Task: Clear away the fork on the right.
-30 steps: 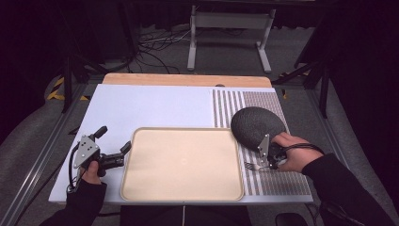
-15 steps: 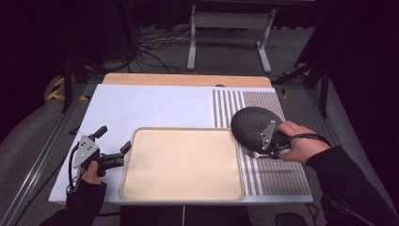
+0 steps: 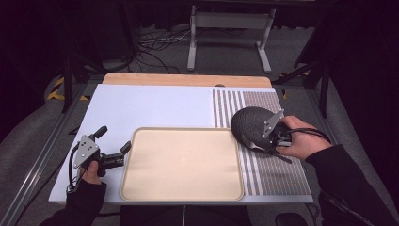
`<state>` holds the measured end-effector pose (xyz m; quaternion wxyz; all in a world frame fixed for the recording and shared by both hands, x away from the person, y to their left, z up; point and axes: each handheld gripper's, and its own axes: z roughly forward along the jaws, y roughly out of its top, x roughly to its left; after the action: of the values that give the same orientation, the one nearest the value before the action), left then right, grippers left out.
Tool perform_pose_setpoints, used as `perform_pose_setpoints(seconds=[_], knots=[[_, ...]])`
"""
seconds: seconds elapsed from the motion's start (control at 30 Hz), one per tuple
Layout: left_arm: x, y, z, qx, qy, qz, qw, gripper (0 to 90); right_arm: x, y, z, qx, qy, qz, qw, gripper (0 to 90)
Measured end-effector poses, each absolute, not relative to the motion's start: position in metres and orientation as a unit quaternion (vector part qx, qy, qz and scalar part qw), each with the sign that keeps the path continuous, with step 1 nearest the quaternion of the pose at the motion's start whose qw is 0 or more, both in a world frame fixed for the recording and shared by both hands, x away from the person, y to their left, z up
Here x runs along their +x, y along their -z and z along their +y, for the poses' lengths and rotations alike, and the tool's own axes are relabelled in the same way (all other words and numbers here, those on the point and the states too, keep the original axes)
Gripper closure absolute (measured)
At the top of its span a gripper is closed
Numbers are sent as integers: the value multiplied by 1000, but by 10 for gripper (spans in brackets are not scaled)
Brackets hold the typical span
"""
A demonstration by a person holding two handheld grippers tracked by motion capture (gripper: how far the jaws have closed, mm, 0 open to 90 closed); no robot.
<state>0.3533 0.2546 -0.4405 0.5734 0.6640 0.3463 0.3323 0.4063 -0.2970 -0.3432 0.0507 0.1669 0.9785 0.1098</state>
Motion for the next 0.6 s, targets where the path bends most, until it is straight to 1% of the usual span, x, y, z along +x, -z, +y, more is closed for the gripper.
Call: perform_pose_setpoints(seconds=[0.1, 0.3, 0.6], knots=[[353, 441, 255, 664, -333, 346, 573, 2, 407, 343, -296, 186, -131, 973, 47, 850], [353, 440, 255, 664, -332, 346, 574, 2, 409, 341, -290, 259, -167, 951, 25, 849], [353, 440, 255, 664, -333, 346, 573, 2, 410, 339, -280, 315, -180, 932, 7, 850]])
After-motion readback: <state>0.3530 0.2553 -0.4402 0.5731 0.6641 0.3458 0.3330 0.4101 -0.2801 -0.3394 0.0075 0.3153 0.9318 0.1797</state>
